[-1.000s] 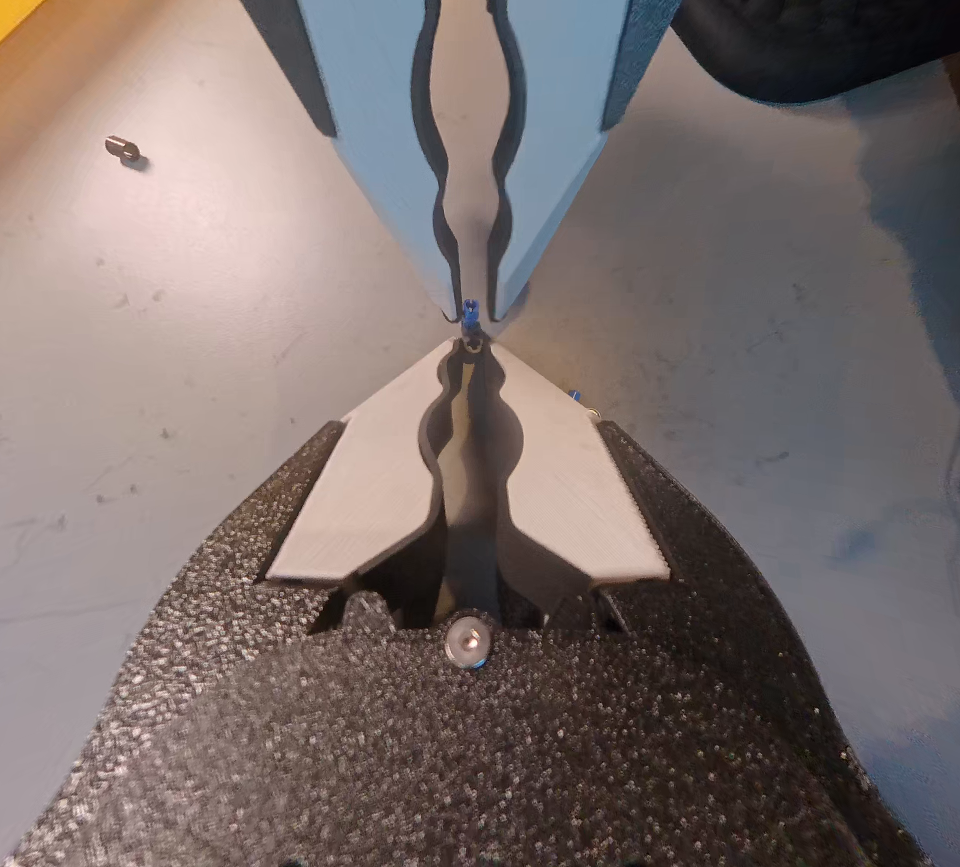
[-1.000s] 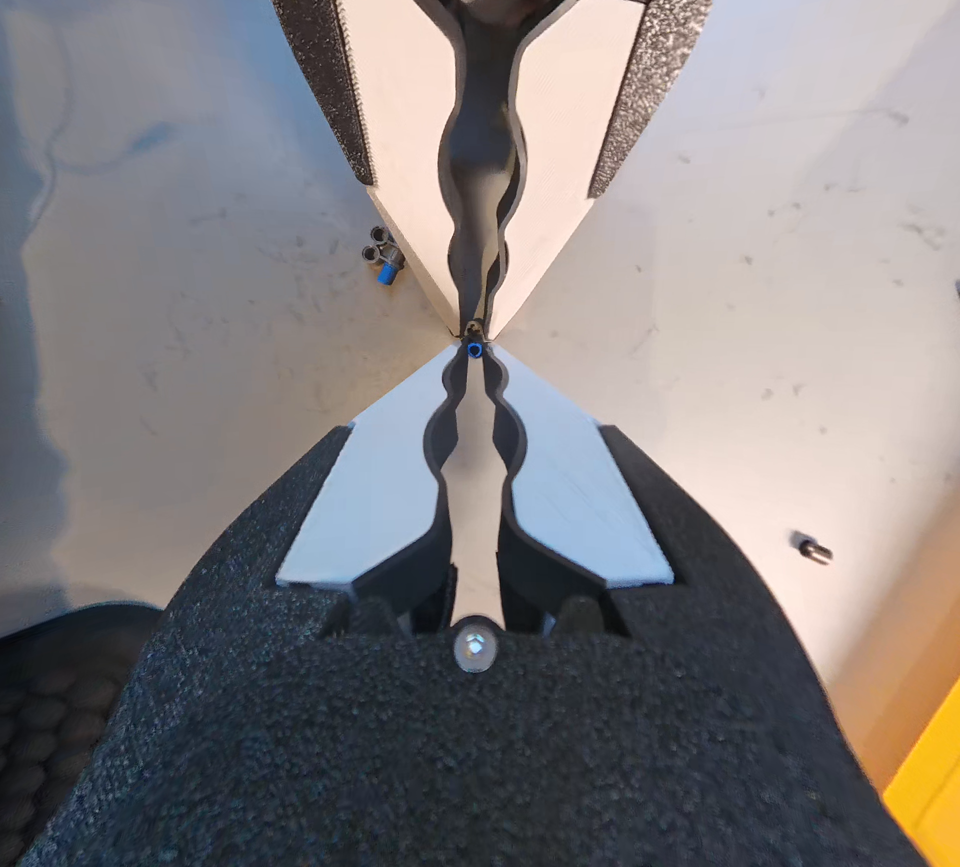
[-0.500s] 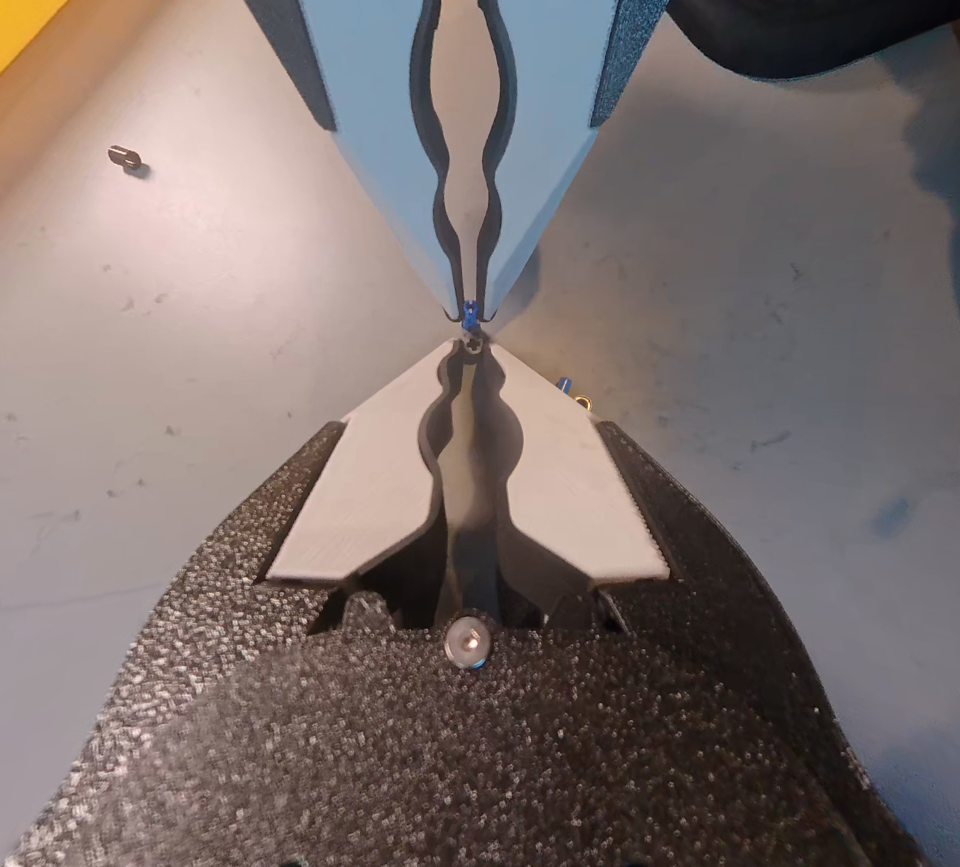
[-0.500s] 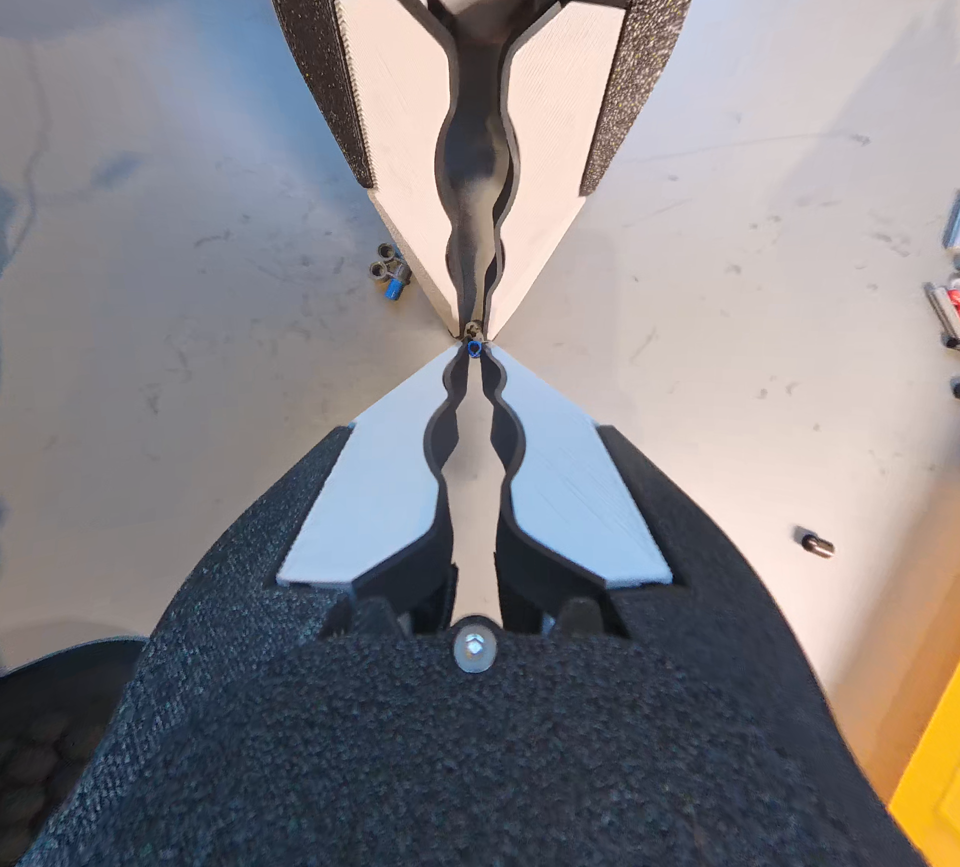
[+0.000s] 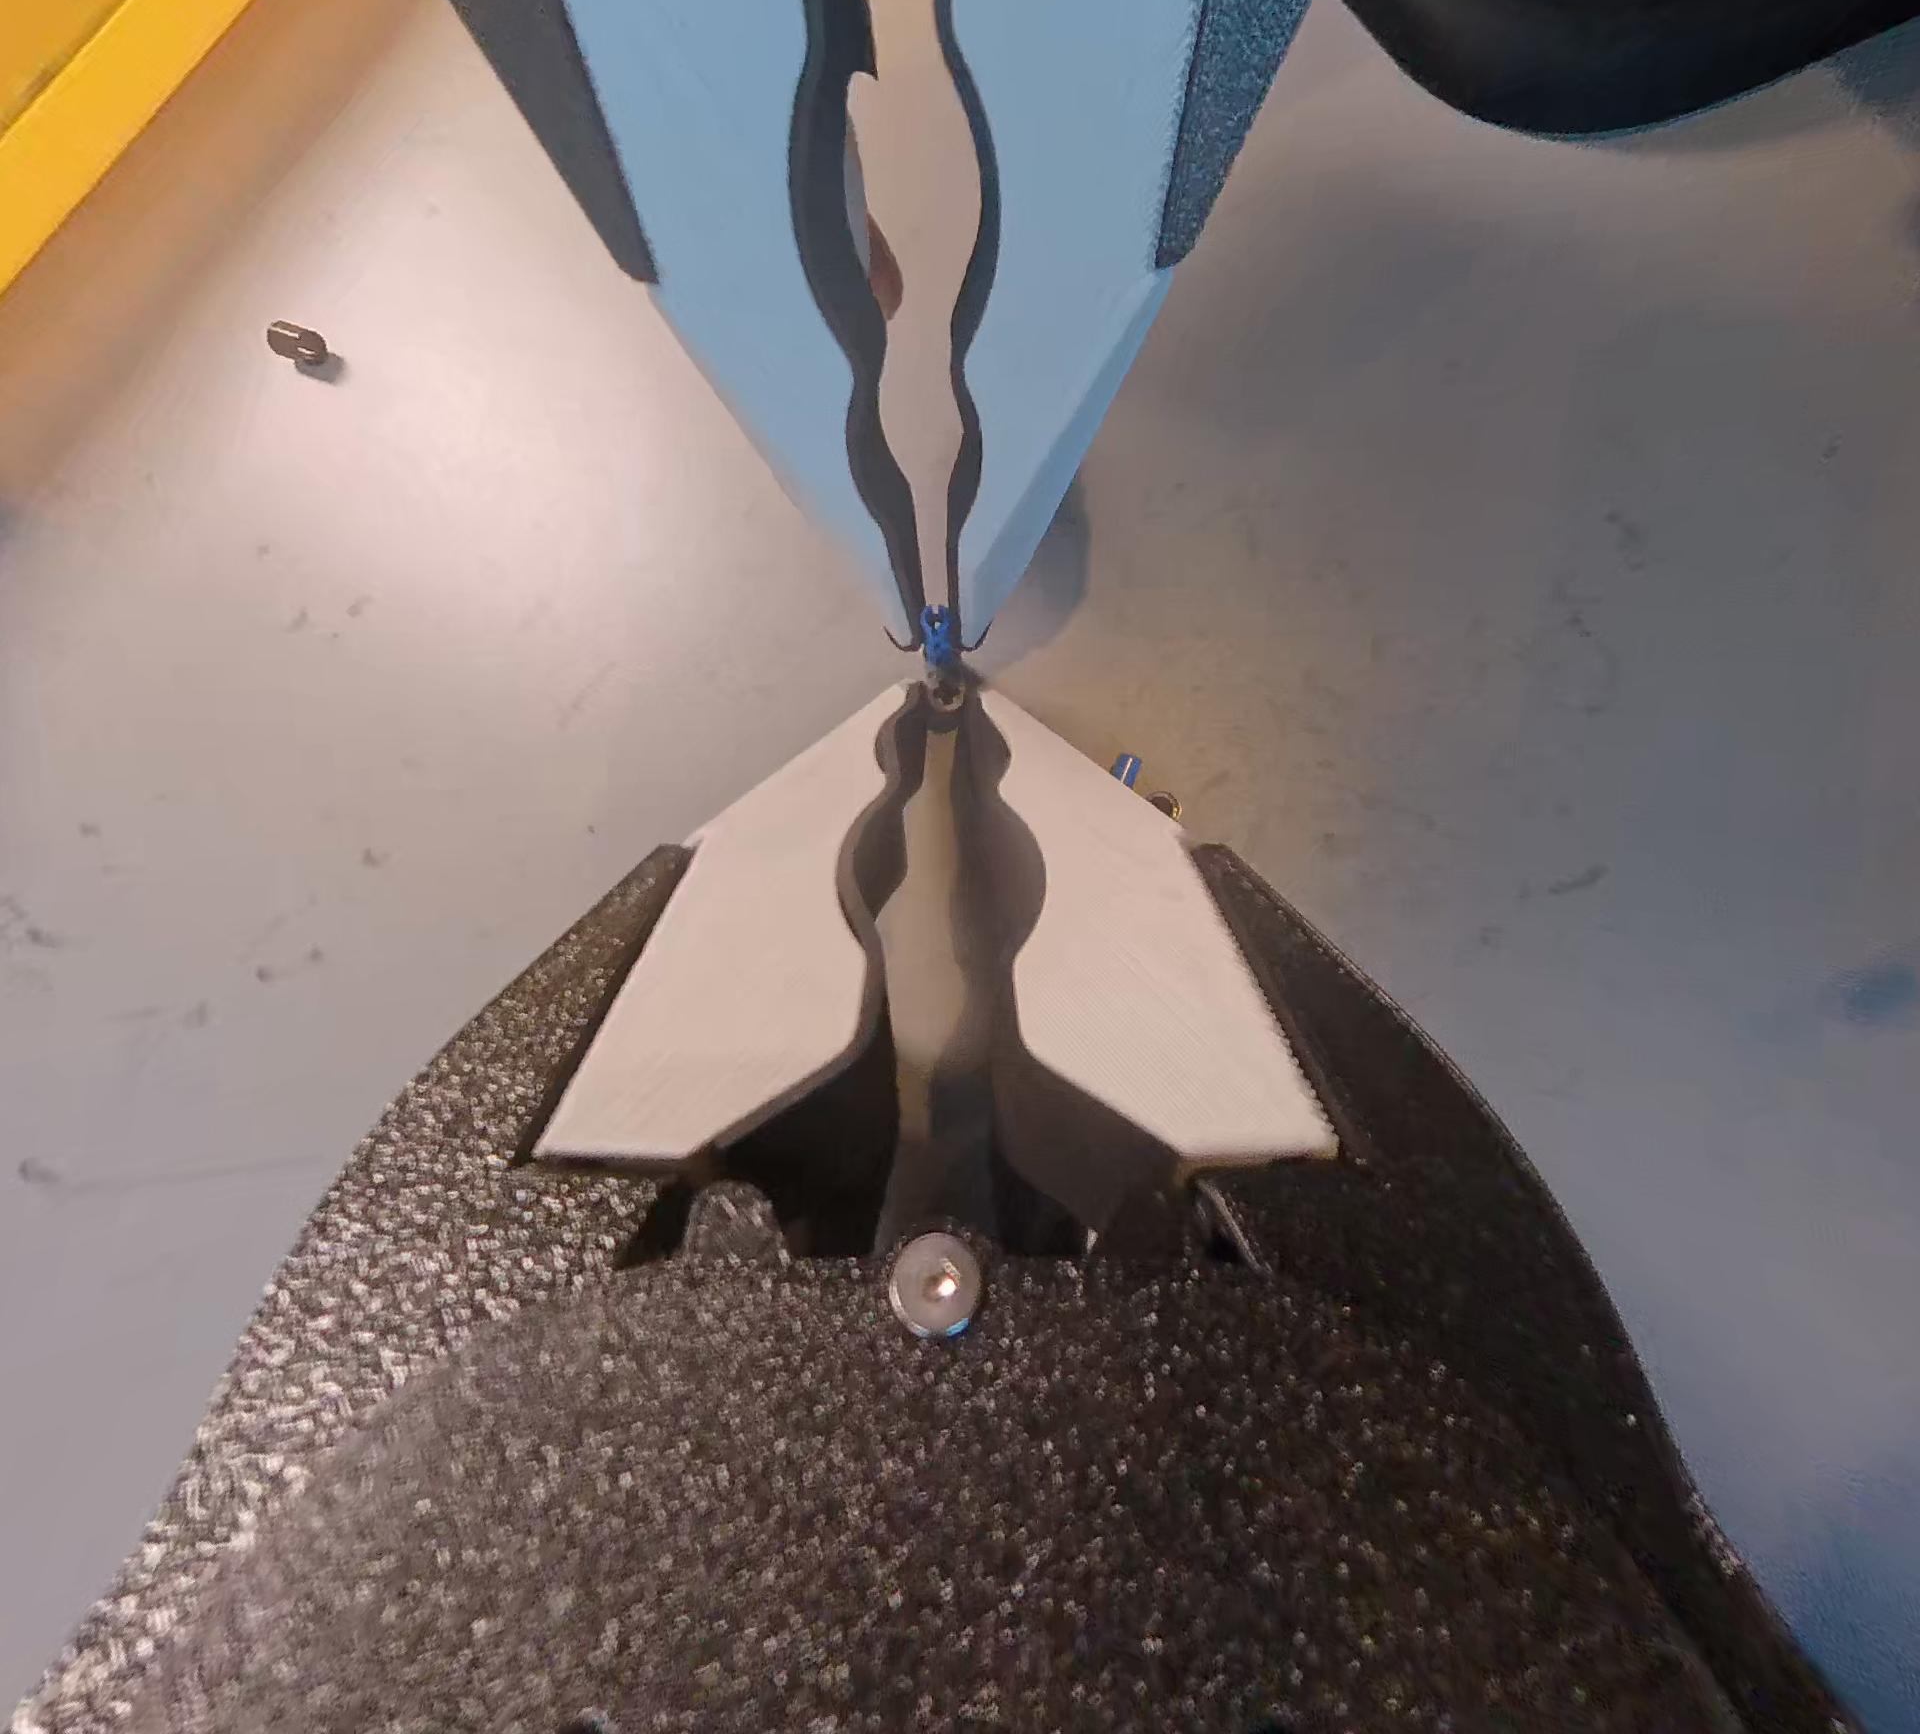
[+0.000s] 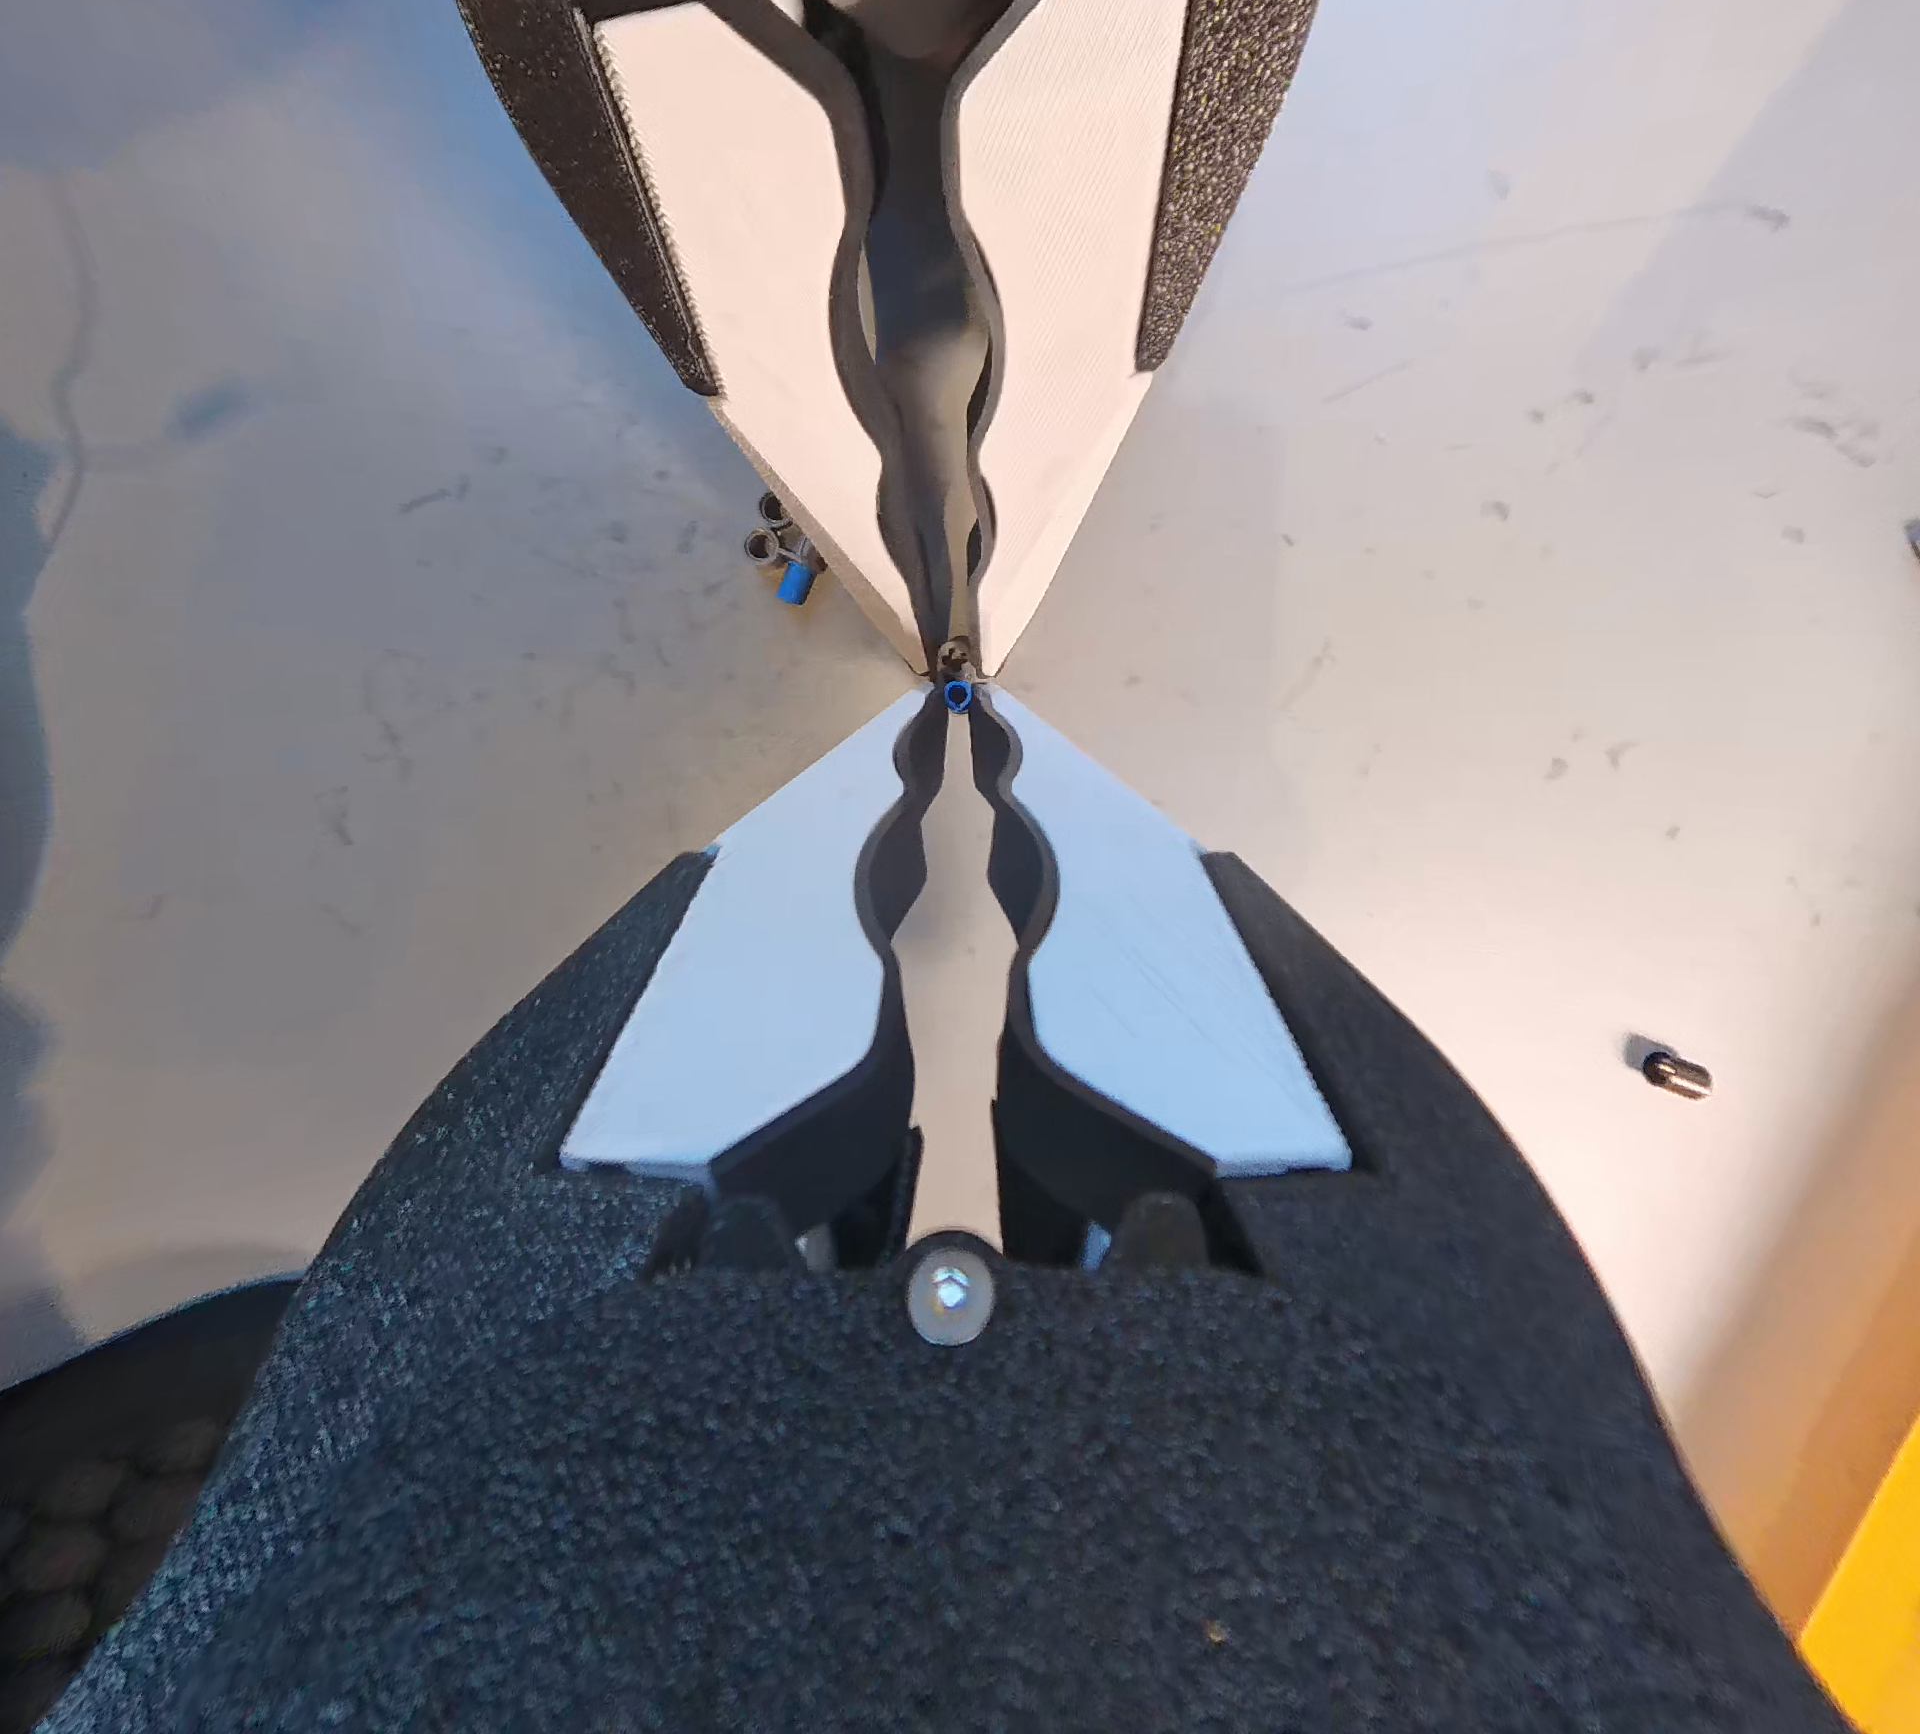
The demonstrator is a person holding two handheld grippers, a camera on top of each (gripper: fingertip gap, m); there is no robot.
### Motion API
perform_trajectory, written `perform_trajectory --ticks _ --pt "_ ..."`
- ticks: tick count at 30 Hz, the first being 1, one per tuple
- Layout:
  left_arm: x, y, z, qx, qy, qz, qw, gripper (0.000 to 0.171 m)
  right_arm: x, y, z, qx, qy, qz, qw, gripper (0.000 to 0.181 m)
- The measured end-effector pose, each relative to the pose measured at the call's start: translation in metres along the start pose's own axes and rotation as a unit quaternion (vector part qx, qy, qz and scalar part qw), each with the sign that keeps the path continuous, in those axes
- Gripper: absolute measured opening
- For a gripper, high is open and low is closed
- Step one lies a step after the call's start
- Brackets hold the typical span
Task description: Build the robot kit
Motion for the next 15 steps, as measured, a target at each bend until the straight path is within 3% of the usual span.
perform_trajectory --ticks 12,15 --pt "-0.039 0.013 0.015 0.062 0.068 0.063 0.994 0.006 -0.012 0.007 -0.019 -0.045 -0.082 0.205 0.974 0.006" --pt "-0.048 0.016 0.023 0.136 0.138 0.065 0.979 0.006 -0.016 0.006 -0.021 -0.017 -0.065 0.265 0.962 0.023"
Point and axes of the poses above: each gripper's, where its closed fingertips meet, x out along the fingers, y out of its top, z = x × y across the jaws, the point moved 9 cm from there along -x, back along the fingers, and after that the axes turned 9 degrees about z, right-handed, at the moved point
